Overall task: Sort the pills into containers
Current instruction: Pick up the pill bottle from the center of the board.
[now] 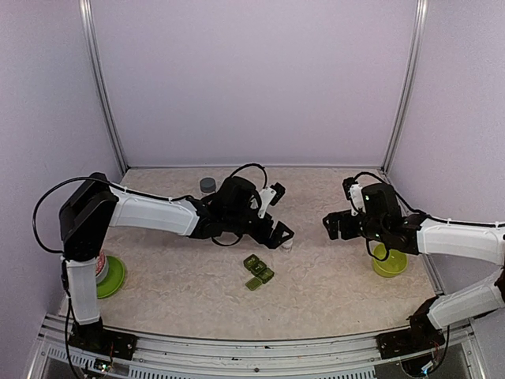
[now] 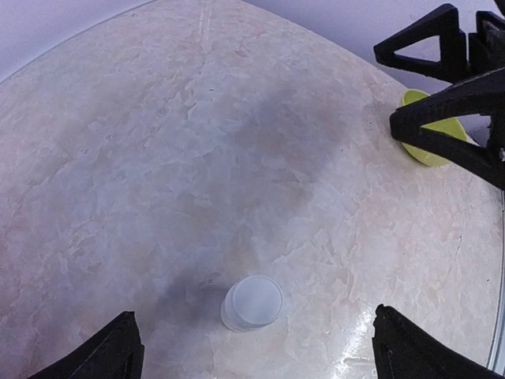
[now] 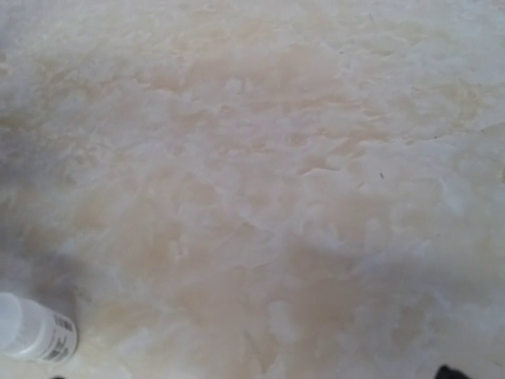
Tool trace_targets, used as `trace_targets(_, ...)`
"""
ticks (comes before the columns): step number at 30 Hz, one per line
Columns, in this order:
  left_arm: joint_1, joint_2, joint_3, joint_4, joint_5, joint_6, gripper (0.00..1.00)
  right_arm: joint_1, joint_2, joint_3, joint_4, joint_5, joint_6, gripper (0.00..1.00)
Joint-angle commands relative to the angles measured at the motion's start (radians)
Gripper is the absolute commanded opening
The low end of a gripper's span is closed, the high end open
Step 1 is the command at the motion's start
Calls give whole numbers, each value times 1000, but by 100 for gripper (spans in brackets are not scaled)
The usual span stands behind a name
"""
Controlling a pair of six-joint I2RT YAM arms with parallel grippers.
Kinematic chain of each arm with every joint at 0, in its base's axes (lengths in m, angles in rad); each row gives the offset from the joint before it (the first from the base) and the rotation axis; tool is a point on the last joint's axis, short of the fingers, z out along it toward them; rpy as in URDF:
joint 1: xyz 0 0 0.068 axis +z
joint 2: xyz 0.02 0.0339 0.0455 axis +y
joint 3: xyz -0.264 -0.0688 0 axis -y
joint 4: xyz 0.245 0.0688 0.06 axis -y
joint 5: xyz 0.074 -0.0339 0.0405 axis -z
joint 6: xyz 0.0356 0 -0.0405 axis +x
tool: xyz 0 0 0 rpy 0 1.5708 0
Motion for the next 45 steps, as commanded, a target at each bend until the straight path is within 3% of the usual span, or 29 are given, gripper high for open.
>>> trace_targets(1,-7,55,74,-88,-18,-22,99,-25,-37,-30,33,18,15,100)
trace_targets(23,-13,168,183,-179,-26,-41,87,-61,-5,-54,77,-29,32,100)
trace_targets(45,-31,228,268,-210,-3,-3,60,-63,-7,-68,89,-40,36,100)
